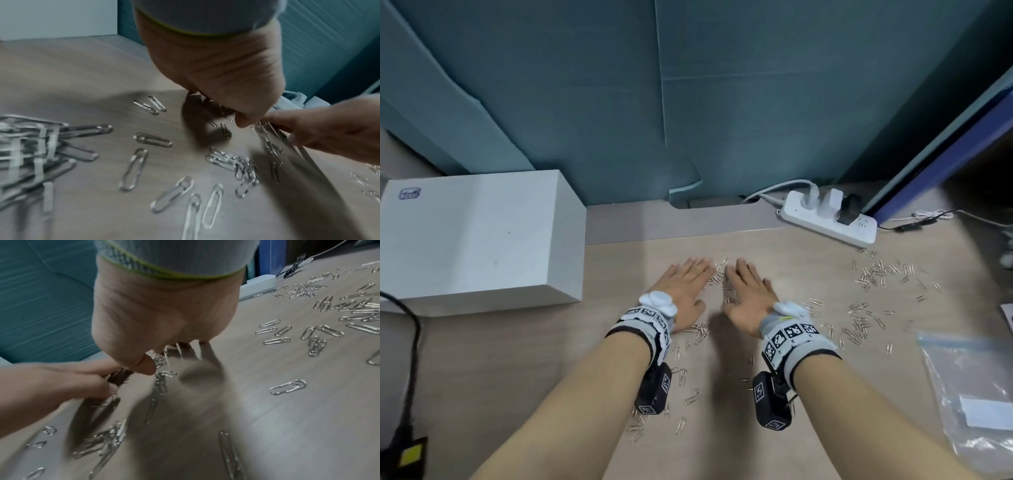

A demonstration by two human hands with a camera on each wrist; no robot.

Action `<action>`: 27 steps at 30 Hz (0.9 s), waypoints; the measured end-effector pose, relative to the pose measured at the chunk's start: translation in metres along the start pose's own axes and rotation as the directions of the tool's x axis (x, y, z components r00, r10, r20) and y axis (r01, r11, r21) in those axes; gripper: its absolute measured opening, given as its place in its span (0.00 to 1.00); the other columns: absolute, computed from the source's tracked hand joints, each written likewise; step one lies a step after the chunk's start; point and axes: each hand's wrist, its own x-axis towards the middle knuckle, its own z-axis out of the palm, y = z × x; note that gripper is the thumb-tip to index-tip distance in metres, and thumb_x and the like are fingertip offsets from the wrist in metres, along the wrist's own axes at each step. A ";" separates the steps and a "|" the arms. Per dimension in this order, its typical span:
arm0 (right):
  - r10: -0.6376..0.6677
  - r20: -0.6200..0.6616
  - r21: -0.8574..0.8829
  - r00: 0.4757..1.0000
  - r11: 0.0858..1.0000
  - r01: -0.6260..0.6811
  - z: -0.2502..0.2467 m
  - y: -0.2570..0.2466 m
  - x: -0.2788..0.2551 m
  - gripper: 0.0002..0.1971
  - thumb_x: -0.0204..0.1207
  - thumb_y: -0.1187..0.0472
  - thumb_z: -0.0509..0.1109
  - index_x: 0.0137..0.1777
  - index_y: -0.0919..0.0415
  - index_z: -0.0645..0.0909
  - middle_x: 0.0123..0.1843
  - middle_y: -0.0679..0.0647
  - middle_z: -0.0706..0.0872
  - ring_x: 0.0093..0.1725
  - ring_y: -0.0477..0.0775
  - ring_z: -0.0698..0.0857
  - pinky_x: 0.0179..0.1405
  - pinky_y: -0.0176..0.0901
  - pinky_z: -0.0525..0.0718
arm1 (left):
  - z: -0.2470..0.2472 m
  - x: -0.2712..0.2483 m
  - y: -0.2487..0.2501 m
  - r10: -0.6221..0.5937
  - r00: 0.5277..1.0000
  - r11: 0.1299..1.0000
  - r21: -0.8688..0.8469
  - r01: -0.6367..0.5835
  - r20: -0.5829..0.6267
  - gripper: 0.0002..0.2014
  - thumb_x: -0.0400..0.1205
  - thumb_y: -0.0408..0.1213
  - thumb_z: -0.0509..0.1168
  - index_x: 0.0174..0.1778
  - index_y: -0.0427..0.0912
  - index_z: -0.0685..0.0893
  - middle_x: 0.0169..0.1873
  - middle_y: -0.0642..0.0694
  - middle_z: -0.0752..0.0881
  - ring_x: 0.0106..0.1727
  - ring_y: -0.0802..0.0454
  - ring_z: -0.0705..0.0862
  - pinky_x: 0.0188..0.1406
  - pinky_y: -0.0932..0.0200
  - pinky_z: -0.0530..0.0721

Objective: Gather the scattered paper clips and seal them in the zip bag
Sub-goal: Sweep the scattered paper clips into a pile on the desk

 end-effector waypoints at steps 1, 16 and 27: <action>-0.014 0.005 0.021 1.000 1.000 0.014 0.001 -0.001 -0.001 0.41 0.83 0.51 0.59 0.92 0.47 0.41 0.91 0.47 0.34 0.90 0.49 0.34 0.89 0.56 0.39 | 0.003 -0.005 0.000 0.013 1.000 1.000 -0.004 -0.013 0.014 0.40 0.85 0.45 0.55 0.90 0.56 0.38 0.88 0.58 0.36 0.89 0.55 0.35 0.89 0.46 0.40; 0.031 -0.207 0.040 0.978 0.999 -0.023 -0.010 0.008 -0.011 0.42 0.75 0.58 0.67 0.89 0.50 0.56 0.92 0.50 0.52 0.90 0.57 0.52 0.88 0.56 0.55 | -0.026 0.017 0.016 0.021 0.999 0.999 0.047 -0.018 -0.050 0.40 0.83 0.36 0.59 0.91 0.53 0.48 0.90 0.54 0.46 0.90 0.52 0.47 0.89 0.46 0.50; -0.033 0.013 0.016 0.999 0.999 0.033 0.039 -0.003 -0.044 0.42 0.84 0.61 0.57 0.91 0.55 0.36 0.91 0.51 0.30 0.90 0.51 0.32 0.88 0.51 0.35 | 0.004 -0.039 0.014 0.106 0.990 0.992 0.059 -0.111 0.092 0.39 0.88 0.35 0.54 0.90 0.52 0.40 0.89 0.54 0.37 0.89 0.53 0.36 0.90 0.47 0.43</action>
